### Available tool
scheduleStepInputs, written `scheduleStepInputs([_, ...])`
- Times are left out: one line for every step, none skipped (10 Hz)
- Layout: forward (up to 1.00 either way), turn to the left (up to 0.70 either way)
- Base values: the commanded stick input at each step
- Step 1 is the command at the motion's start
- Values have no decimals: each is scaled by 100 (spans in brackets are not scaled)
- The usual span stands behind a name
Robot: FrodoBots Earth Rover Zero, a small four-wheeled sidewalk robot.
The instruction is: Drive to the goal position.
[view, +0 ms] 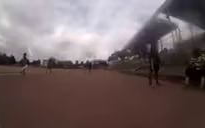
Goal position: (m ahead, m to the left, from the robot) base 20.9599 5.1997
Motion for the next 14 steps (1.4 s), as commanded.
scheduleStepInputs([100, -40])
scheduleStepInputs([100, -32])
scheduleStepInputs([100, -18])
scheduleStepInputs([100, -8])
scheduleStepInputs([100, 0])
scheduleStepInputs([100, 0])
scheduleStepInputs([100, 0])
scheduleStepInputs([100, 0])
scheduleStepInputs([100, 0])
scheduleStepInputs([100, 0])
scheduleStepInputs([100, 0])
scheduleStepInputs([100, 0])
scheduleStepInputs([100, 0])
scheduleStepInputs([100, 0])
